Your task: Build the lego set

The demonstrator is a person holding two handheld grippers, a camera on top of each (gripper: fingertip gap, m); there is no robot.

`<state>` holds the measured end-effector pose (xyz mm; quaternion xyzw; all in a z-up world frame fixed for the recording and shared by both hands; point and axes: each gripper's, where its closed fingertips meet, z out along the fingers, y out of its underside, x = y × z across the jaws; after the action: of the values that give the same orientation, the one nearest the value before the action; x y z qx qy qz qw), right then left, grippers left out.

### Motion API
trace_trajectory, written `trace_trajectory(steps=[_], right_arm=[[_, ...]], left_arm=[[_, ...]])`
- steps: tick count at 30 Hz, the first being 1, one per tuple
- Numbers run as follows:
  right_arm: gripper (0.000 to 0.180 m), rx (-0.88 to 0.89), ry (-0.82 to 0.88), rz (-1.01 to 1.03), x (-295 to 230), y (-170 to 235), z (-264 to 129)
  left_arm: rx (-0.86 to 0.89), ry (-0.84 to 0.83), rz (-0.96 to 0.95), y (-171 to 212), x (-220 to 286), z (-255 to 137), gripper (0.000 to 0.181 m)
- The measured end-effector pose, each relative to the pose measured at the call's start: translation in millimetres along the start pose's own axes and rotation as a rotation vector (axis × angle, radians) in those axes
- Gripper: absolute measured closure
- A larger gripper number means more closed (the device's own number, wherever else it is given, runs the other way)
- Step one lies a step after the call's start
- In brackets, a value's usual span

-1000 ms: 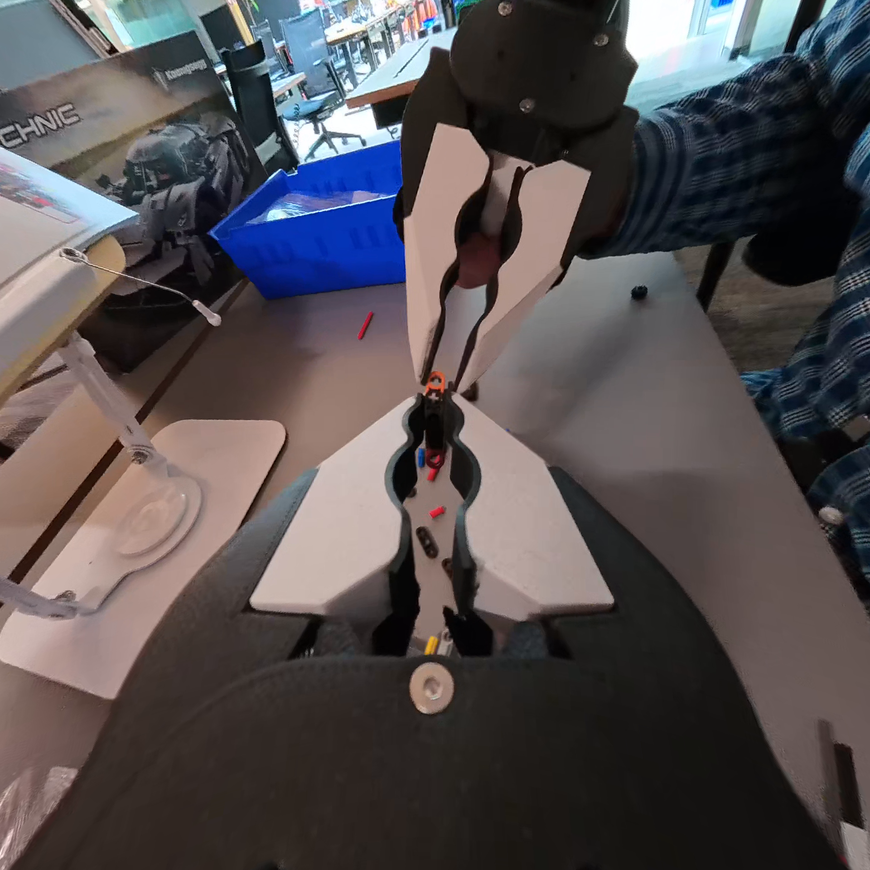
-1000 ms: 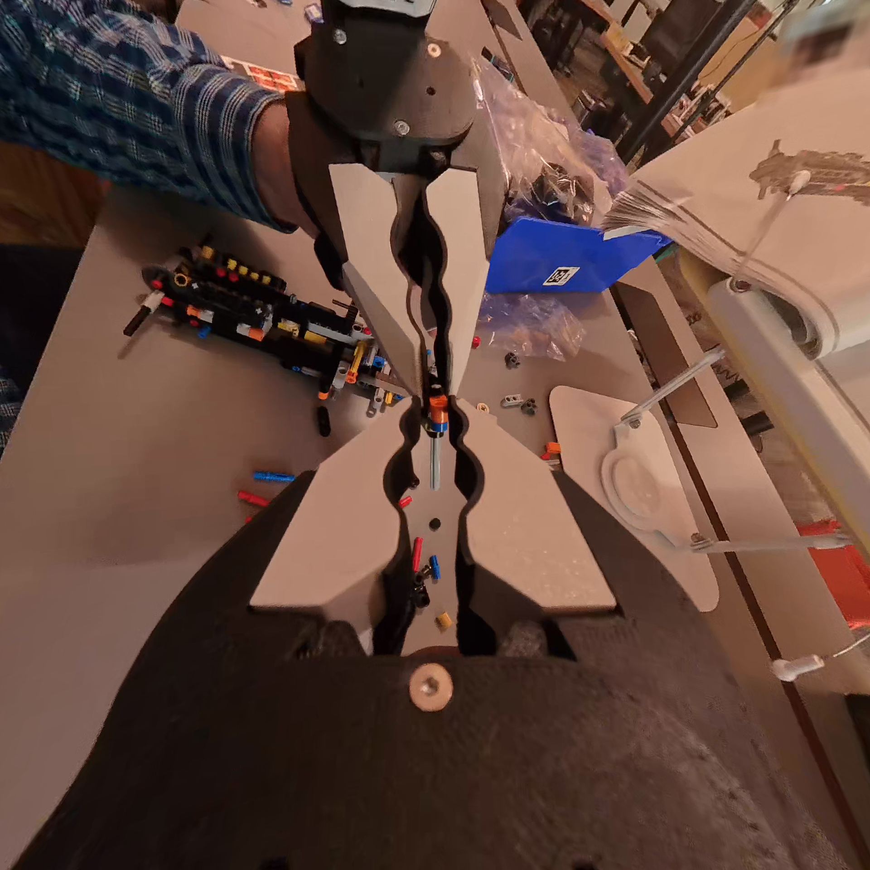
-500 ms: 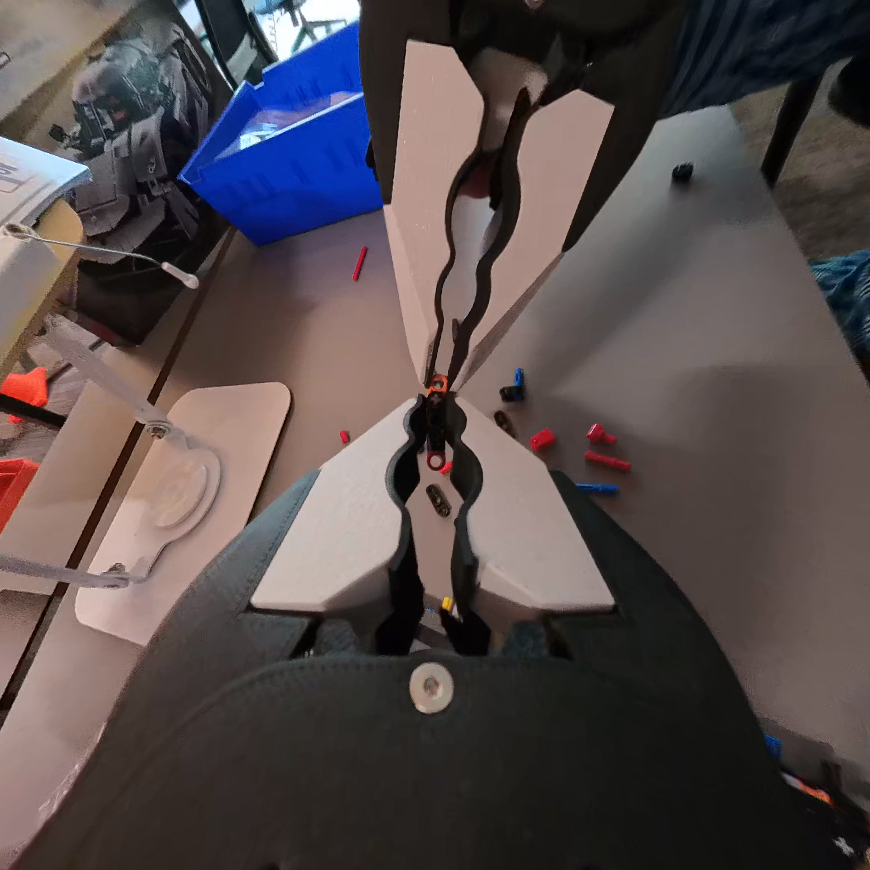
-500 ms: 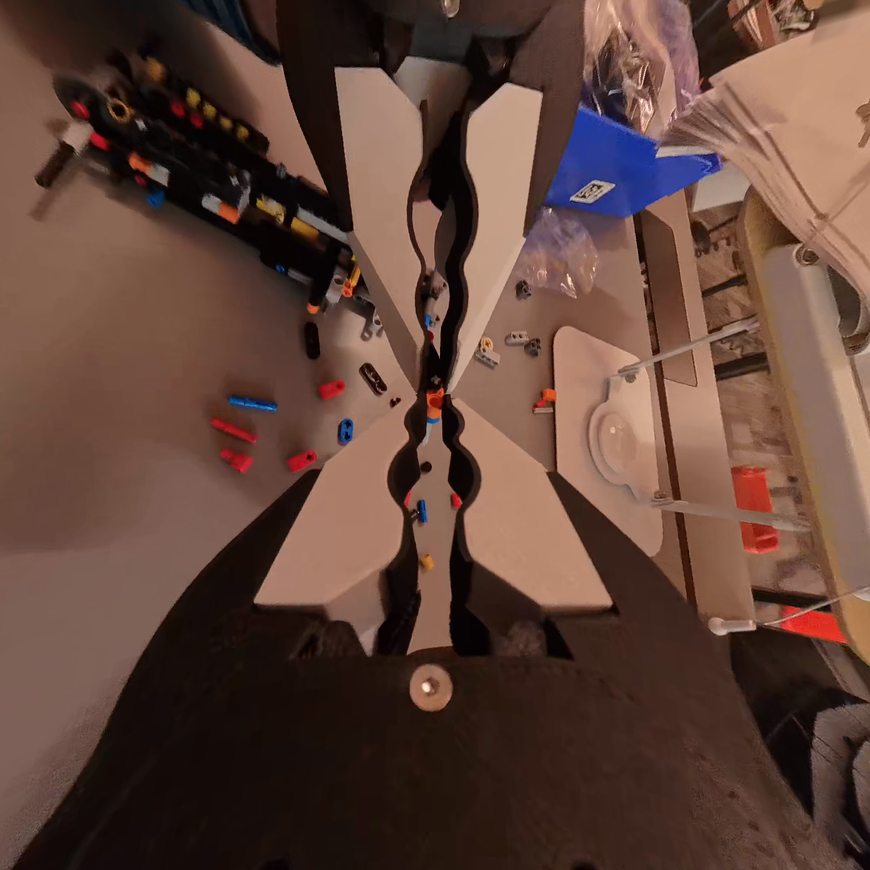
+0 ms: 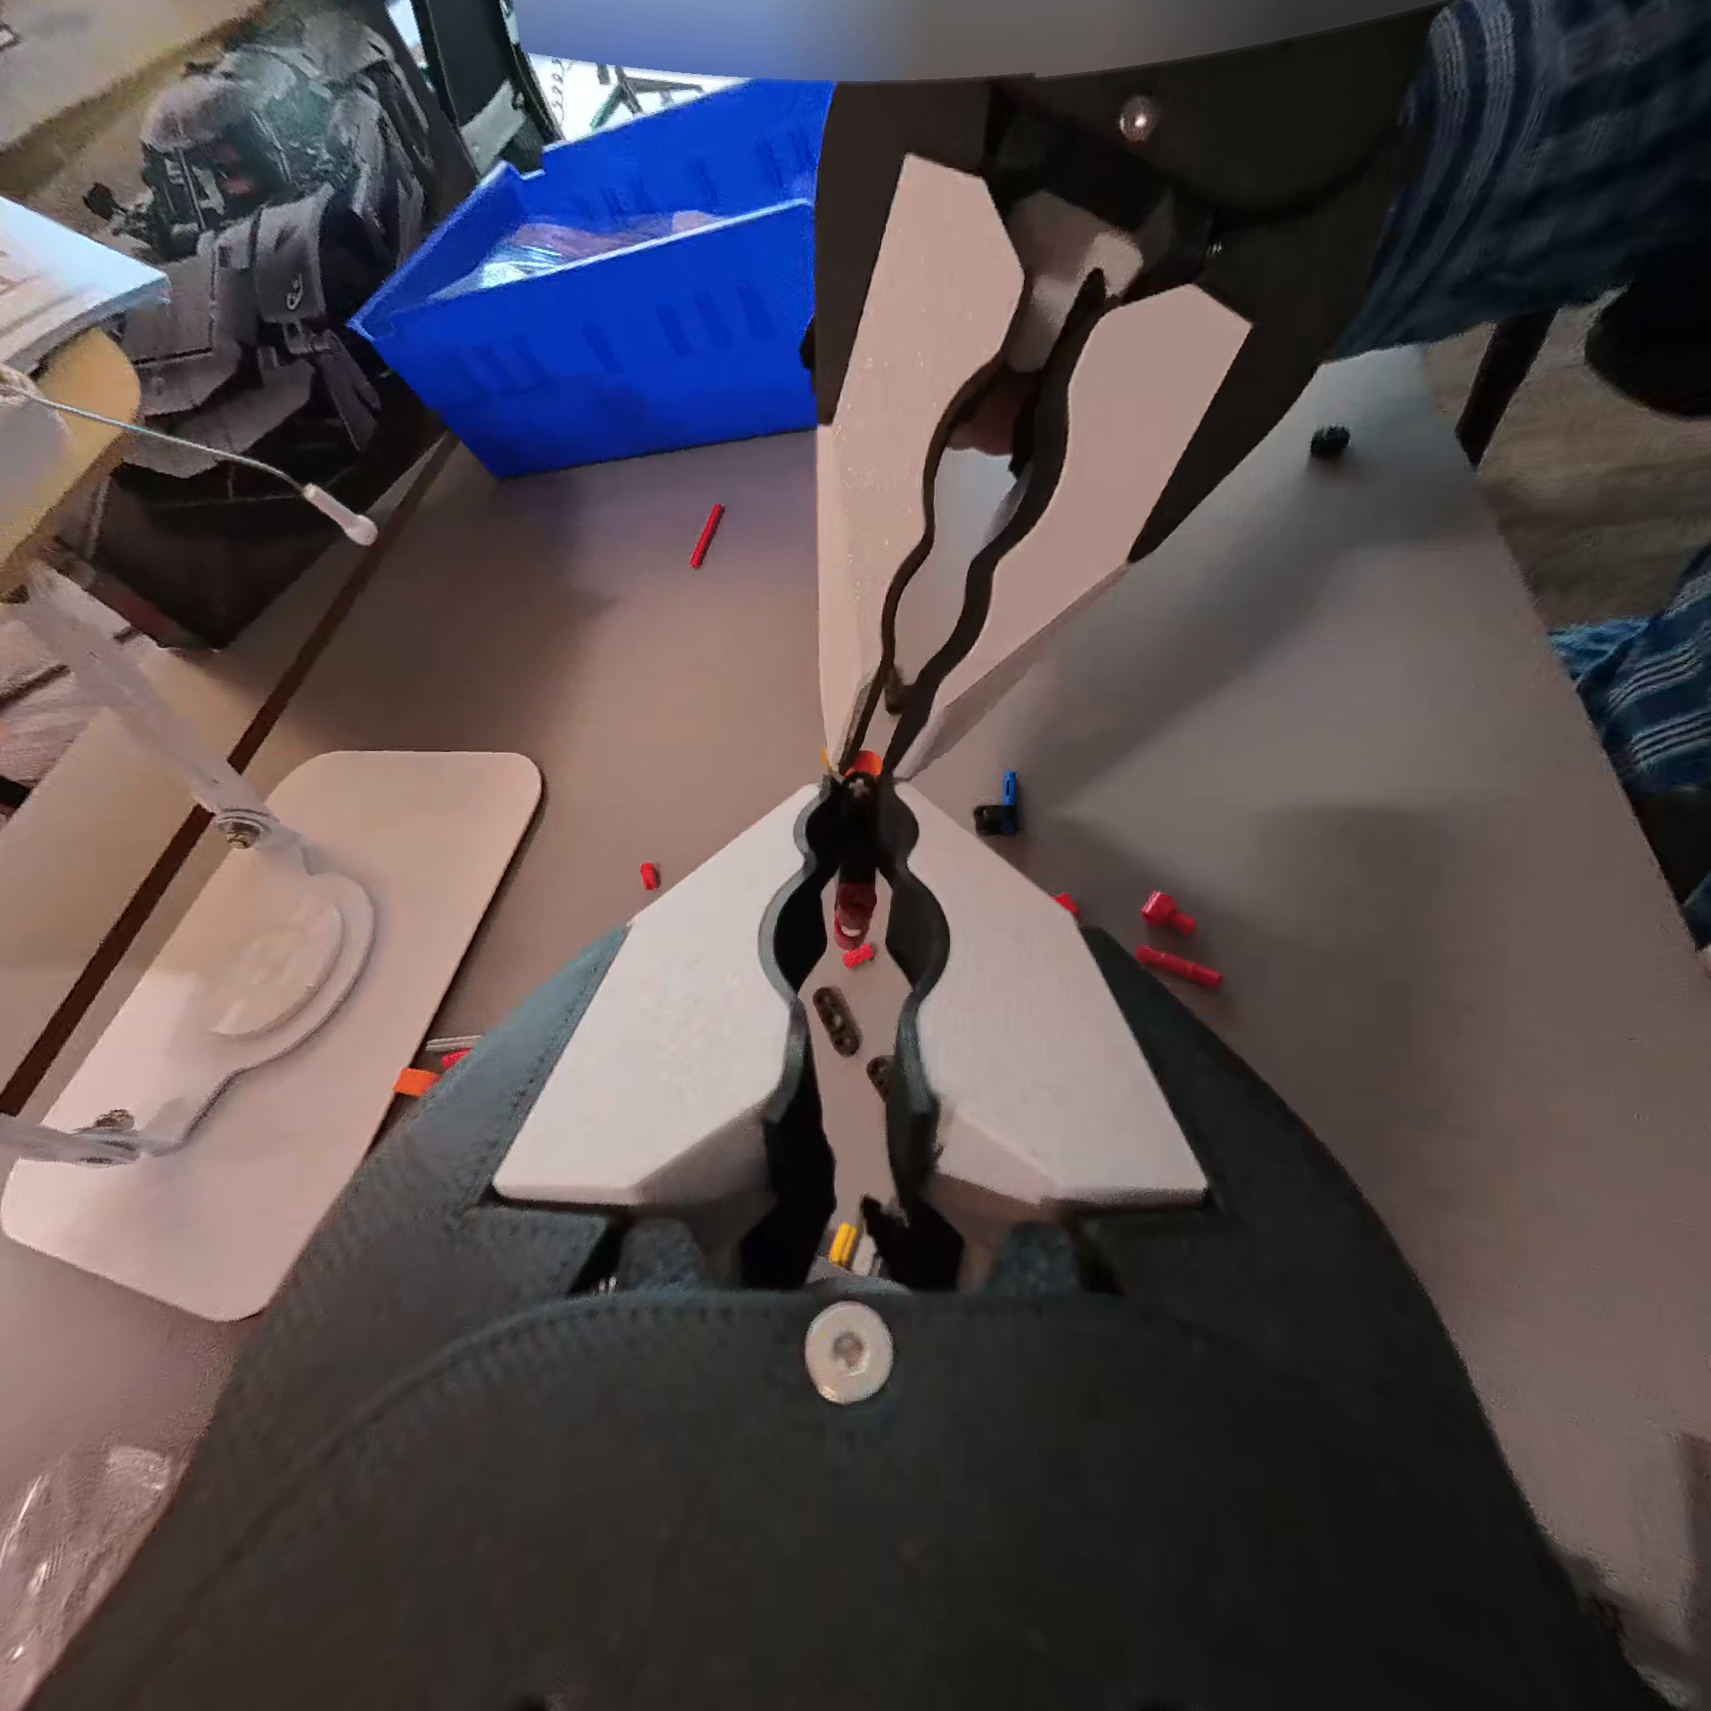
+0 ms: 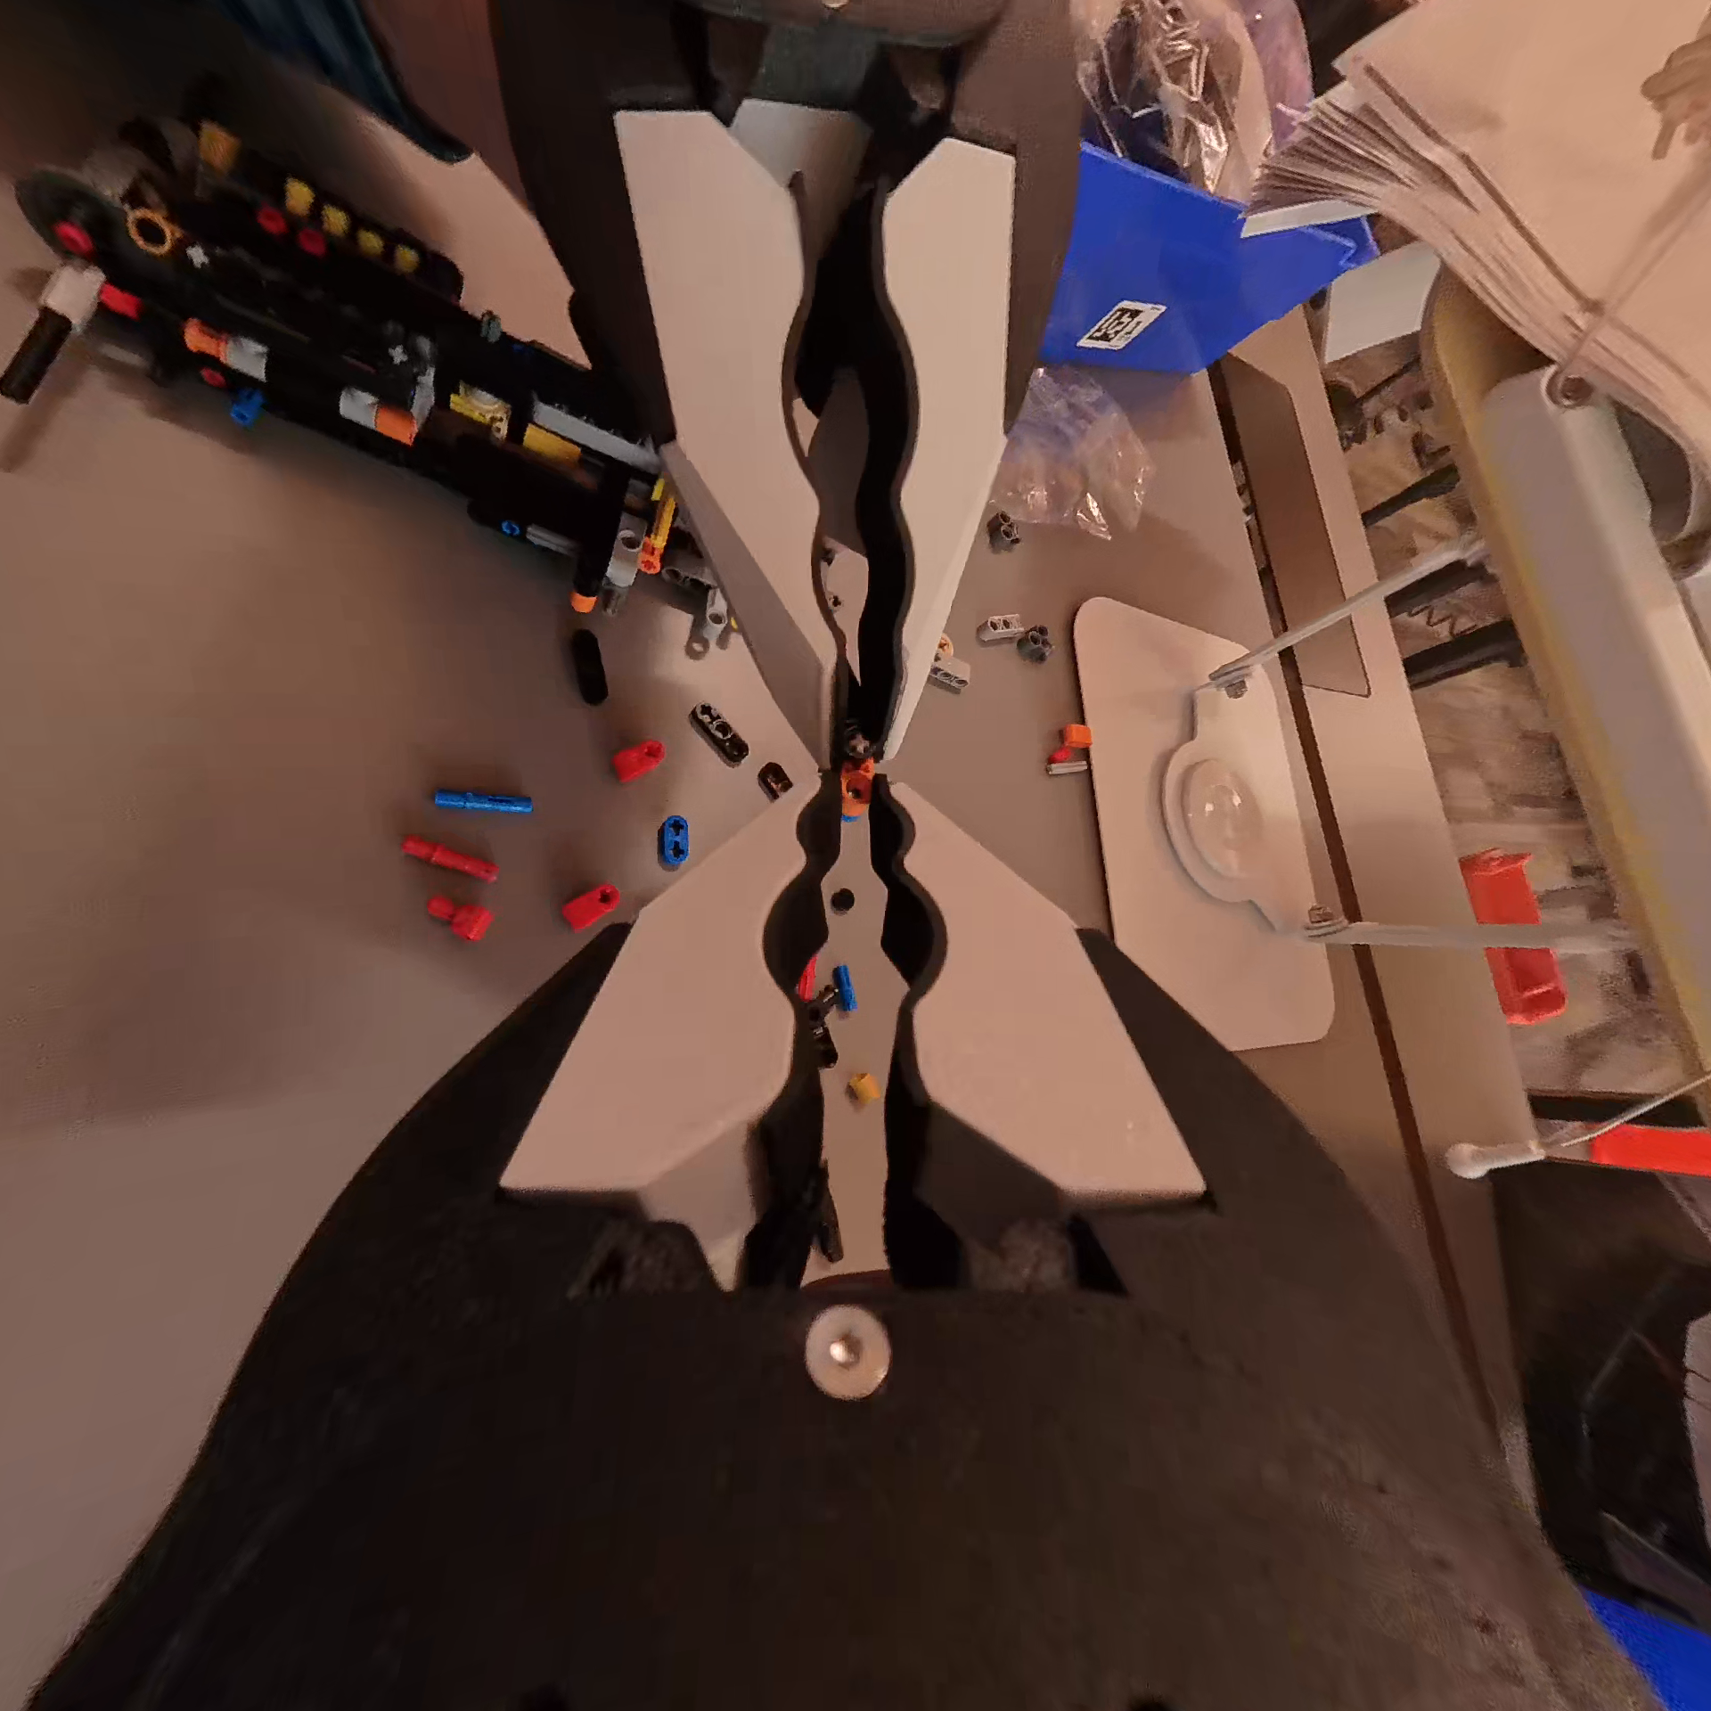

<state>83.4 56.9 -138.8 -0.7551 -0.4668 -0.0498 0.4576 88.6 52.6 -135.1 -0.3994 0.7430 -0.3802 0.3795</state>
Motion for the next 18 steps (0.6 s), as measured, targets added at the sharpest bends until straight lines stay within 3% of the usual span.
trace_trajectory(steps=[1,7,18], right_arm=[[0.176,-0.012,-0.010,0.014,0.3,1.0,0.5],[0.176,-0.001,-0.120,0.142,-3.7,4.5,2.5],[0.176,0.040,-0.162,0.200,-0.4,0.4,1.9]], left_arm=[[-0.007,-0.012,0.013,0.6,-0.4,0.7,0.177],[-0.069,-0.076,0.159,2.6,2.6,2.8,0.177],[0.014,-0.025,0.005,-3.1,-1.2,-0.3,0.177]])
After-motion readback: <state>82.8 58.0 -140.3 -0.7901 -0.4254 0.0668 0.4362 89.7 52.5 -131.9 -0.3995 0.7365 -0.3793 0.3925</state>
